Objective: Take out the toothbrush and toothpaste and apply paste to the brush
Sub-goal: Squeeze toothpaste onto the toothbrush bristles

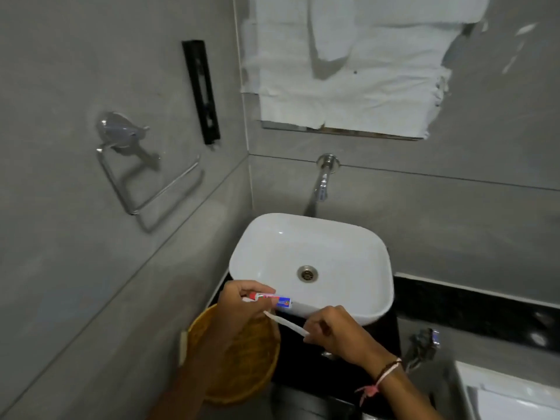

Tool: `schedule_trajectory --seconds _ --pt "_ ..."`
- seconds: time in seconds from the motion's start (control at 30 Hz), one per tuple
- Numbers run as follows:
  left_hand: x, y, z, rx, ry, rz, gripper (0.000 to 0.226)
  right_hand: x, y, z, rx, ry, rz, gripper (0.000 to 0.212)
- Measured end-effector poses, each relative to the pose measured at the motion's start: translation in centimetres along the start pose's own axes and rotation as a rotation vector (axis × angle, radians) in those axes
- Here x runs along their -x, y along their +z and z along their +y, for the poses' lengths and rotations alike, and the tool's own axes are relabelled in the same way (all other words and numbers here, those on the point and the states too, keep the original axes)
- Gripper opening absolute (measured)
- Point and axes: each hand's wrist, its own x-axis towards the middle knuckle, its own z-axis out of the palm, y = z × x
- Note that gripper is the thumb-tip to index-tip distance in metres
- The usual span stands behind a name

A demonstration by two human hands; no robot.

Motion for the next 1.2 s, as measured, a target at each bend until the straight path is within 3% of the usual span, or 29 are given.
schedule_trajectory --seconds 0.1,0.2,0.37,0.43,0.7,0.87,1.03,1.2 --pt "-1.2 -4.5 -1.3 0.048 -0.014 0.034 0.016 -0.6 3.5 -1.0 -0.134 0.051 -0.036 0.042" --pt "-1.8 -8.6 -3.7 0.029 -0.06 0.142 0.027 -0.1 6.4 -1.4 -0.235 0.123 -0.091 0.008" --pt "-1.6 -11.9 -8.1 0.167 -0.23 0.179 0.042 -1.0 10.3 -2.6 -0.417 0.195 -0.166 0.018" --pt "-1.2 -11.8 -9.5 0.143 -0.288 0.136 0.049 -2.1 11.4 -3.1 -0.454 0.22 -0.159 0.02" --pt "-2.7 -7.8 -12.7 0.019 -0.476 0.124 0.04 -7.9 14.6 -3.5 -0.488 0.455 -0.15 0.023" --pt "-4.5 -5.3 -14.8 -0.192 -0.548 0.154 0.02 -10.9 16.6 -2.2 -0.422 0.574 -0.168 0.025" --pt "-4.6 -4.3 -16.1 -0.308 -0.561 0.222 0.025 -12.2 18.1 -1.9 -0.313 0.563 -0.093 0.008" --pt "-4.7 -3.8 -16.5 -0.325 -0.543 0.297 0.025 -12.7 18.3 -2.0 -0.295 0.541 -0.007 0.022"
